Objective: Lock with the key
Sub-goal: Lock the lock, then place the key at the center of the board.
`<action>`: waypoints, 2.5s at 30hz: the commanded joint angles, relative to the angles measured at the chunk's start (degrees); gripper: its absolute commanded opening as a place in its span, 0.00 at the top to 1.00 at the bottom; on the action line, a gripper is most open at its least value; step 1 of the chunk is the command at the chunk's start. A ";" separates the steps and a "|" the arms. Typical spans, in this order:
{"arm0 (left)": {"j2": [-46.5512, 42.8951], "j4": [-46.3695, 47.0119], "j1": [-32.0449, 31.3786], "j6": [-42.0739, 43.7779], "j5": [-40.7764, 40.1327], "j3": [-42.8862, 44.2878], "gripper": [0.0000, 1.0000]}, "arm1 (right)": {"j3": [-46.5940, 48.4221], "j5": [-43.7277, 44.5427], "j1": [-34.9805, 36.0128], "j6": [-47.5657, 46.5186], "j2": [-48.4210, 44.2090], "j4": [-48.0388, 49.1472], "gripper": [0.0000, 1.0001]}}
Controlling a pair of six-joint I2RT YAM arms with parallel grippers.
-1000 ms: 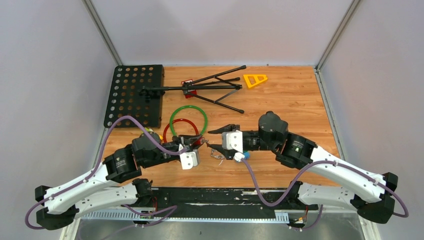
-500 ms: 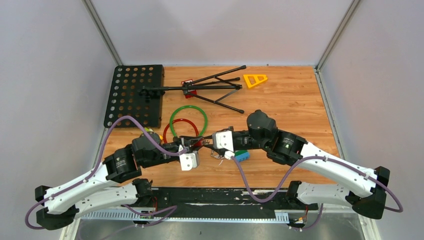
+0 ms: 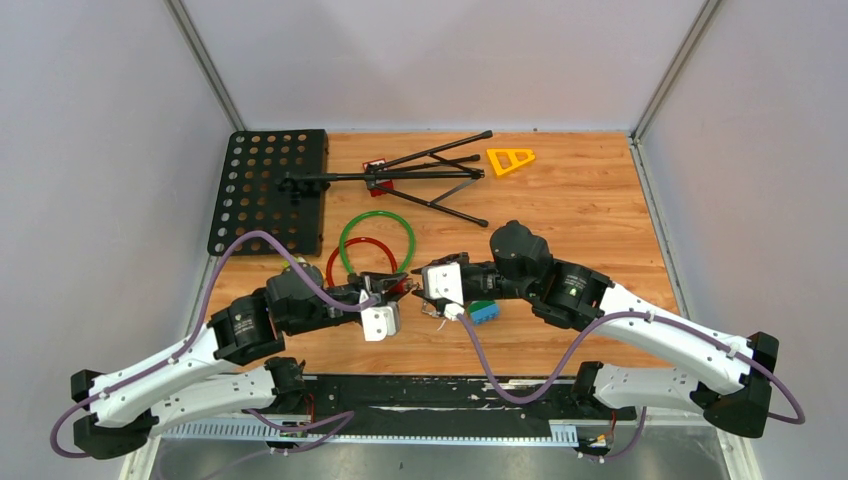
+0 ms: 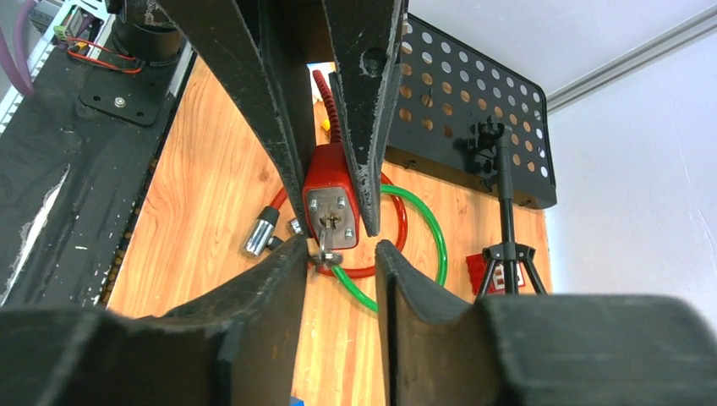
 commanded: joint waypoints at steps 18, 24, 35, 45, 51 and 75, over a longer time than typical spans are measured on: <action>-0.31 2.51 -0.13 -0.18 0.59 1.14 1.00 | 1.49 4.59 0.31 -1.50 -1.11 2.23 1.00; -0.55 3.22 -0.13 -0.18 0.04 0.35 1.00 | 2.85 8.11 0.75 2.83 -1.69 3.28 1.00; -1.14 3.42 -0.14 0.99 -2.85 0.06 1.00 | 4.99 0.66 0.78 36.27 1.61 7.64 1.00; -1.88 3.08 -0.13 0.14 -3.23 0.18 1.00 | -0.37 10.07 2.69 14.11 -1.82 2.82 1.00; -0.96 2.79 -0.13 -0.19 -1.98 0.76 1.00 | -5.39 16.72 5.98 -7.91 -5.68 8.50 1.00; -0.22 2.03 -0.15 -1.73 0.16 0.61 1.00 | -5.59 33.51 18.48 -30.58 -7.94 8.51 1.00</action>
